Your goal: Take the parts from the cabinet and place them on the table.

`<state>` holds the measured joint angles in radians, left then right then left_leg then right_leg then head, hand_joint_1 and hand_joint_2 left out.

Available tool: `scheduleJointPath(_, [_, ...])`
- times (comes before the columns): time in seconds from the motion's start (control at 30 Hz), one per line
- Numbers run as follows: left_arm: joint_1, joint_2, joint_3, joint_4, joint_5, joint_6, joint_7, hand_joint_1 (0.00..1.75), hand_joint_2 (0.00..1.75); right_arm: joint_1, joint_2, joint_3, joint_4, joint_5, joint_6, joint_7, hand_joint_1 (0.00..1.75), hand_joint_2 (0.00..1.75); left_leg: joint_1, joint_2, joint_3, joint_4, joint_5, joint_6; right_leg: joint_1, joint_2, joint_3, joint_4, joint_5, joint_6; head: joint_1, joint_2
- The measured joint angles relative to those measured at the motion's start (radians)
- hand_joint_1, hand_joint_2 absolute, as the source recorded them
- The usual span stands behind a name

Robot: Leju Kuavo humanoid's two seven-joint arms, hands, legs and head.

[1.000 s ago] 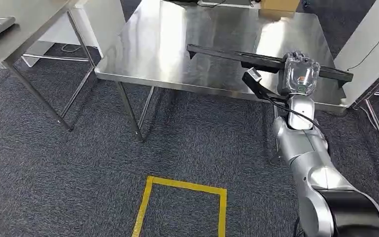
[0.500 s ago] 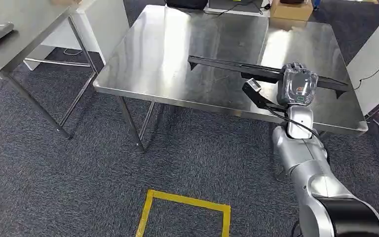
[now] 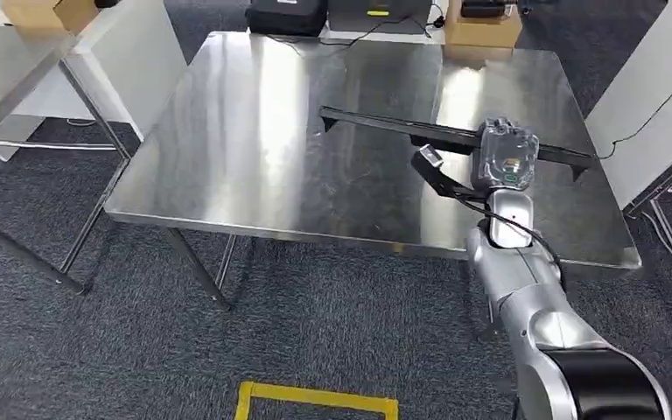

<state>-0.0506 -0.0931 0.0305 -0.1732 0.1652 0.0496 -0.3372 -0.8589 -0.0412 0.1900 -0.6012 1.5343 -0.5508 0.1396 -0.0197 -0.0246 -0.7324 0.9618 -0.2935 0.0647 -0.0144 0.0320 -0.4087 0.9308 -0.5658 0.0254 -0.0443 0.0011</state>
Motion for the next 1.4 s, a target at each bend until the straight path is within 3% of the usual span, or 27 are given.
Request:
scheduleJointPath(0.03, [0.003,-0.001,0.000,0.000,0.001,0.002,0.000,0.00,1.75,-0.005,0.010,0.006,-0.001,0.000,0.003,0.004,1.75,1.75,-0.001,-0.005,0.013,0.006,-0.004,-0.006,0.007,-0.001,0.035,-0.014,-0.019,0.000,0.006,0.000])
scheduleJointPath(0.1, [-0.011,-0.003,0.000,-0.001,0.002,0.003,-0.004,0.00,1.75,-0.034,0.021,0.014,-0.006,0.000,0.003,0.006,1.75,1.75,0.002,-0.002,0.046,0.008,-0.034,-0.002,0.005,0.004,0.039,0.048,0.011,0.025,0.010,0.000])
scheduleJointPath(0.17, [-0.016,-0.004,0.001,-0.001,0.002,0.004,-0.006,0.00,1.75,-0.067,0.022,0.017,-0.007,0.000,0.003,0.010,1.75,1.75,0.005,-0.002,0.076,0.004,-0.057,0.010,-0.001,-0.018,-0.048,0.195,0.034,0.032,0.009,0.000])
scheduleJointPath(0.2, [-0.020,-0.003,0.001,-0.002,0.002,0.004,-0.006,0.00,1.75,-0.076,0.024,0.020,-0.007,0.000,0.005,0.010,1.75,1.75,0.007,-0.002,0.091,0.004,-0.072,0.014,0.001,-0.020,-0.107,0.274,0.022,0.027,0.011,0.000])
scheduleJointPath(0.27, [-0.016,-0.005,0.001,-0.001,0.002,0.003,-0.006,0.00,1.75,-0.073,0.024,0.024,-0.004,0.000,0.007,0.013,1.75,1.75,0.007,-0.006,0.129,0.003,-0.107,0.016,0.002,-0.020,-0.205,0.357,-0.068,0.011,0.013,0.000])
scheduleJointPath(0.33, [-0.010,-0.006,0.001,-0.001,0.001,0.003,-0.006,0.00,1.75,-0.065,0.024,0.025,-0.001,0.000,0.007,0.016,1.75,1.75,0.007,-0.012,0.169,0.004,-0.134,0.015,0.002,-0.020,-0.261,0.332,-0.155,-0.001,0.013,0.000])
scheduleJointPath(0.37, [-0.009,-0.006,0.001,-0.001,0.001,0.003,-0.006,0.00,1.75,-0.065,0.023,0.025,0.000,0.000,0.007,0.019,1.75,1.75,0.006,-0.015,0.188,0.004,-0.150,0.014,0.002,-0.020,-0.278,0.294,-0.162,0.002,0.013,0.000])
scheduleJointPath(0.4, [-0.009,-0.006,0.001,-0.001,0.001,0.005,-0.006,0.00,1.75,-0.065,0.023,0.026,0.002,0.000,0.007,0.022,1.75,1.75,0.004,-0.020,0.207,0.004,-0.166,0.012,0.004,-0.020,-0.293,0.234,-0.125,0.015,0.014,0.000])
scheduleJointPath(0.43, [-0.008,-0.008,0.001,-0.001,0.001,0.005,-0.003,0.00,1.75,-0.062,0.021,0.027,0.006,0.000,0.007,0.023,1.75,1.75,0.003,-0.022,0.224,0.004,-0.185,0.012,0.007,-0.021,-0.307,0.155,-0.002,0.036,0.015,0.000])
scheduleJointPath(0.47, [-0.004,-0.011,0.002,0.003,0.001,0.006,0.002,0.00,1.75,-0.056,0.020,0.029,0.013,0.000,0.007,0.024,1.75,1.75,0.001,-0.025,0.234,0.008,-0.199,0.009,0.015,-0.021,-0.313,0.075,0.153,0.065,0.012,0.000])
scheduleJointPath(0.5, [-0.002,-0.009,0.002,0.003,0.002,0.009,0.003,0.00,1.75,-0.047,0.017,0.030,0.018,0.000,0.008,0.025,1.75,1.75,0.000,-0.032,0.249,0.013,-0.219,0.003,0.013,-0.021,-0.312,0.032,0.221,0.053,0.009,0.000])
scheduleJointPath(0.53, [-0.004,-0.010,0.002,0.003,0.002,0.009,0.006,0.00,1.75,-0.041,0.018,0.030,0.018,0.000,0.007,0.026,1.75,1.75,-0.003,-0.036,0.252,0.011,-0.238,-0.004,0.028,-0.019,-0.287,0.037,0.254,0.032,0.015,0.000])
scheduleJointPath(0.57, [-0.002,-0.010,0.002,0.002,0.002,0.009,0.006,0.00,1.75,-0.048,0.022,0.031,0.018,0.000,0.007,0.027,1.75,1.75,-0.003,-0.034,0.266,0.030,-0.237,-0.006,0.020,-0.020,-0.284,0.046,0.245,0.004,0.016,0.000])
scheduleJointPath(0.6, [-0.004,-0.010,0.002,0.002,0.002,0.009,0.006,0.00,1.75,-0.060,0.021,0.031,0.017,0.000,0.007,0.028,1.75,1.75,-0.006,-0.033,0.263,0.050,-0.233,-0.009,0.016,-0.020,-0.272,0.044,0.239,-0.005,0.011,0.000])
scheduleJointPath(0.67, [-0.013,-0.006,0.004,0.000,0.007,0.009,0.002,0.00,1.75,-0.082,0.030,0.034,0.014,0.000,0.006,0.036,1.75,1.75,-0.006,-0.004,0.210,0.147,-0.236,-0.023,0.006,-0.021,-0.251,0.037,0.225,-0.024,0.009,0.000])
scheduleJointPath(0.7, [-0.017,-0.006,0.004,0.000,0.008,0.009,0.002,0.00,1.75,-0.089,0.031,0.035,0.014,0.000,0.006,0.037,1.75,1.75,0.001,0.006,0.174,0.203,-0.261,-0.032,0.006,-0.021,-0.244,0.037,0.218,-0.033,0.005,0.000])
scheduleJointPath(0.77, [-0.020,-0.006,0.006,0.000,0.009,0.009,0.002,0.00,1.75,-0.088,0.034,0.039,0.014,0.000,0.006,0.039,1.75,1.75,0.017,0.015,0.095,0.309,-0.341,-0.049,0.006,-0.021,-0.231,0.038,0.205,-0.037,0.006,0.000])
scheduleJointPath(0.8, [-0.020,-0.006,0.006,0.000,0.007,0.010,0.002,0.00,1.75,-0.086,0.035,0.040,0.014,0.000,0.006,0.039,1.75,1.75,0.025,0.018,0.062,0.331,-0.355,-0.056,0.005,-0.020,-0.224,0.038,0.197,-0.035,0.004,0.000])
scheduleJointPath(0.87, [-0.020,-0.005,0.007,0.000,0.006,0.010,0.002,0.00,1.75,-0.084,0.037,0.040,0.014,0.000,0.006,0.041,1.75,1.75,0.035,0.022,0.057,0.269,-0.290,-0.065,0.001,-0.019,-0.213,0.039,0.187,-0.028,0.005,0.000])
scheduleJointPath(0.93, [-0.021,-0.003,0.008,0.000,0.006,0.009,0.000,0.00,1.75,-0.085,0.038,0.040,0.014,0.000,0.008,0.043,1.75,1.75,0.042,0.023,0.108,0.112,-0.172,-0.069,-0.003,-0.018,-0.202,0.044,0.176,-0.018,0.005,0.000])
scheduleJointPath(0.97, [-0.021,-0.003,0.008,0.000,0.006,0.009,0.000,0.00,1.75,-0.085,0.039,0.040,0.014,0.000,0.011,0.044,1.75,1.75,0.044,0.023,0.125,0.053,-0.138,-0.068,-0.003,-0.018,-0.199,0.044,0.172,-0.012,0.003,0.000])
scheduleJointPath(1.0, [-0.021,-0.003,0.008,0.000,0.006,0.008,0.000,0.00,1.75,-0.088,0.042,0.040,0.014,0.000,0.018,0.044,1.75,1.75,0.037,0.023,0.125,0.031,-0.170,-0.061,0.001,-0.018,-0.202,0.047,0.171,-0.007,0.003,0.000])
scheduleJointPath(1.03, [-0.023,-0.003,0.008,-0.001,0.006,0.006,-0.003,0.00,1.75,-0.089,0.043,0.040,0.014,0.000,0.034,0.044,1.75,1.75,0.034,0.020,0.127,0.039,-0.160,-0.046,0.003,-0.018,-0.206,0.046,0.170,-0.001,0.003,0.000])
scheduleJointPath(1.07, [-0.022,-0.003,0.008,-0.001,0.006,0.005,-0.004,0.00,1.75,-0.088,0.045,0.040,0.015,0.000,0.050,0.044,1.75,1.75,0.032,0.020,0.129,0.037,-0.156,-0.042,0.003,-0.018,-0.203,0.043,0.167,0.004,0.006,0.000])
scheduleJointPath(1.1, [-0.020,-0.004,0.008,-0.001,0.007,0.004,-0.006,0.00,1.75,-0.088,0.046,0.040,0.017,0.000,0.075,0.044,1.75,1.75,0.036,0.019,0.137,0.032,-0.146,-0.048,0.007,-0.019,-0.202,0.051,0.161,-0.010,0.008,0.000])
scheduleJointPath(1.13, [-0.021,-0.003,0.009,-0.001,0.007,0.003,-0.006,0.00,1.75,-0.090,0.047,0.040,0.019,0.000,0.093,0.042,1.75,1.75,0.032,0.017,0.137,0.033,-0.146,-0.046,0.005,-0.019,-0.203,0.049,0.166,-0.014,0.010,0.000])
scheduleJointPath(1.4, [-0.021,-0.003,0.020,-0.001,0.022,-0.006,-0.006,0.00,1.75,-0.123,0.098,-0.027,0.055,-0.064,0.299,0.000,1.75,1.75,0.021,0.010,0.136,0.034,-0.148,-0.033,-0.002,-0.024,-0.196,0.038,0.169,-0.009,0.011,0.000])
